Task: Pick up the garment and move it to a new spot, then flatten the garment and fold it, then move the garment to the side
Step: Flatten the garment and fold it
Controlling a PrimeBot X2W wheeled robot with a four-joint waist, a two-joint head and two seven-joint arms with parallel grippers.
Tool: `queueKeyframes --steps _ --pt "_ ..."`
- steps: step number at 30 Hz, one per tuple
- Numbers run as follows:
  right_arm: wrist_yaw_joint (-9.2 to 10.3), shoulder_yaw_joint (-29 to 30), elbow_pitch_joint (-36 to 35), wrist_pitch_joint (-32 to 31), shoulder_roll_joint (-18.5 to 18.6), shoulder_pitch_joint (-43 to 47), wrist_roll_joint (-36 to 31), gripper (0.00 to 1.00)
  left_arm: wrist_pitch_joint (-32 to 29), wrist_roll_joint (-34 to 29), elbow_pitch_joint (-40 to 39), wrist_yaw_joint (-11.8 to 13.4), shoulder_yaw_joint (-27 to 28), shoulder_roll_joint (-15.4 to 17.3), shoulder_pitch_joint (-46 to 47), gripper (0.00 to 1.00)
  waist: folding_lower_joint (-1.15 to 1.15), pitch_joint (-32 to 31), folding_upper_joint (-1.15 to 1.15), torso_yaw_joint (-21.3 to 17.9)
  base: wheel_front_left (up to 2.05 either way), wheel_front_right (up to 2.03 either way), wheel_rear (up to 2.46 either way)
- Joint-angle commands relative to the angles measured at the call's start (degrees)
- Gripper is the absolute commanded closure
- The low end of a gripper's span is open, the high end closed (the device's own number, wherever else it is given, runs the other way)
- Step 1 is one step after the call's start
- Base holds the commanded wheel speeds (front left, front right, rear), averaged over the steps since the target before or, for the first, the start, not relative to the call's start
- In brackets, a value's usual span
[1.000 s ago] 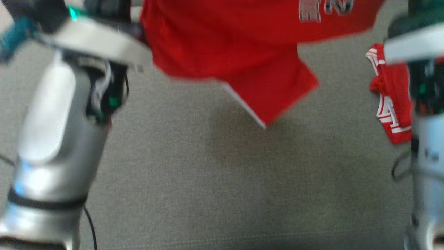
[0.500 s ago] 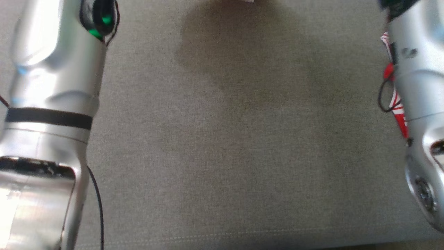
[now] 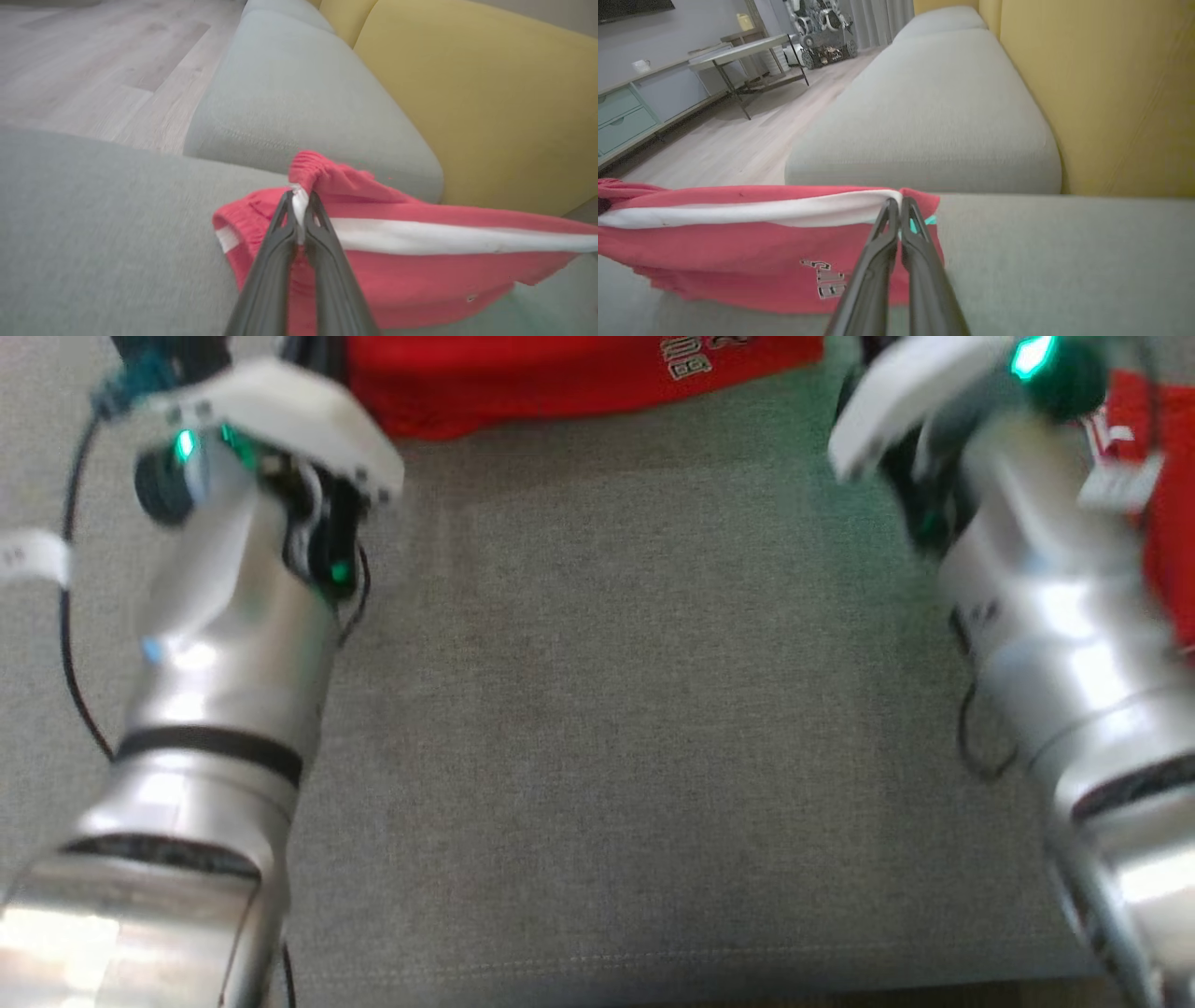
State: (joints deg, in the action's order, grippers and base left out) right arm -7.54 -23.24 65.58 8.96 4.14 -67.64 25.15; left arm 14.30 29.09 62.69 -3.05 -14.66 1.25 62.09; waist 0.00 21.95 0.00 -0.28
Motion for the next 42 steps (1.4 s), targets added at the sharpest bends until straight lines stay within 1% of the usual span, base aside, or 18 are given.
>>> queueKeyframes --steps 1,4,7,12,14,17,23,26,29,30,34,37,42 --pt "0.05 -0.94 -1.10 1.42 -1.24 3.01 1.98 1.00 0.69 -0.05 -1.98 -0.16 1.38 1.78 -0.69 1.00 0.00 0.12 0.00 0.15 0.00 0.00 0.00" --pt "0.05 -2.66 -2.12 3.17 -1.24 8.16 5.10 1.00 0.69 -0.44 -3.96 -0.34 1.77 1.68 -5.01 1.00 0.00 0.02 0.00 -0.05 0.00 0.00 0.00" --pt "0.05 -3.93 -4.39 4.80 -1.25 13.77 7.69 1.00 0.69 -0.65 -7.55 -0.47 1.93 1.66 -10.13 1.00 0.00 -0.40 0.00 -0.49 0.00 0.00 0.00" --pt "0.05 -4.91 -10.25 5.94 -1.10 24.88 9.01 1.00 0.69 -2.16 -15.38 -0.40 1.91 1.65 -20.40 1.00 0.00 -2.27 0.00 -0.86 0.00 0.00 0.00" --pt "0.05 -3.42 -14.87 5.99 -0.42 29.90 8.68 1.00 0.69 -2.50 -18.82 -0.12 2.08 1.64 -24.65 1.00 0.00 -3.30 0.00 -1.07 0.00 0.00 0.00" --pt "0.05 0.36 -22.08 6.01 0.56 38.30 7.27 1.00 0.69 -2.88 -24.12 0.50 2.26 1.64 -31.08 1.00 0.00 -4.98 0.00 -1.38 0.00 0.00 0.00" --pt "0.05 6.61 -34.58 5.96 0.92 53.72 2.97 1.00 0.70 -4.33 -33.69 1.57 2.87 1.64 -43.18 1.00 0.00 -8.23 0.00 -1.83 0.00 0.00 0.00" --pt "0.05 10.11 -41.19 3.73 0.66 60.57 0.68 1.00 0.70 -5.03 -38.06 2.07 3.16 1.90 -48.87 1.00 0.00 -10.15 0.00 -2.22 0.00 0.00 0.00" --pt "0.05 13.33 -48.19 0.17 -0.01 67.66 -1.29 1.00 0.53 -5.26 -42.11 2.96 3.00 2.27 -54.28 1.00 0.00 -11.78 0.00 -2.37 0.00 0.00 0.00" --pt "0.05 13.33 -48.19 0.17 -0.01 67.66 -1.29 1.00 0.53 -5.26 -42.11 2.96 3.00 2.27 -54.28 1.00 0.00 -11.78 0.00 -2.37 0.00 0.00 0.00" --pt "0.05 15.24 -56.77 -5.34 -0.85 75.88 -2.91 1.00 -1.06 -4.94 -47.69 5.15 3.20 2.56 -60.44 1.00 0.00 -13.38 0.00 -2.82 0.00 0.00 0.00" --pt "0.05 16.07 -61.90 -8.48 -1.12 80.37 -3.47 1.00 -2.45 -4.78 -51.96 6.74 3.21 2.64 -64.48 1.00 0.00 -14.22 0.00 -3.18 0.00 0.00 0.00" --pt "0.05 16.57 -67.39 -11.29 -1.23 84.73 -2.26 1.00 -4.80 -4.34 -57.40 8.89 3.77 3.30 -69.36 1.00 0.00 -15.48 0.00 -3.49 0.00 0.00 0.00"
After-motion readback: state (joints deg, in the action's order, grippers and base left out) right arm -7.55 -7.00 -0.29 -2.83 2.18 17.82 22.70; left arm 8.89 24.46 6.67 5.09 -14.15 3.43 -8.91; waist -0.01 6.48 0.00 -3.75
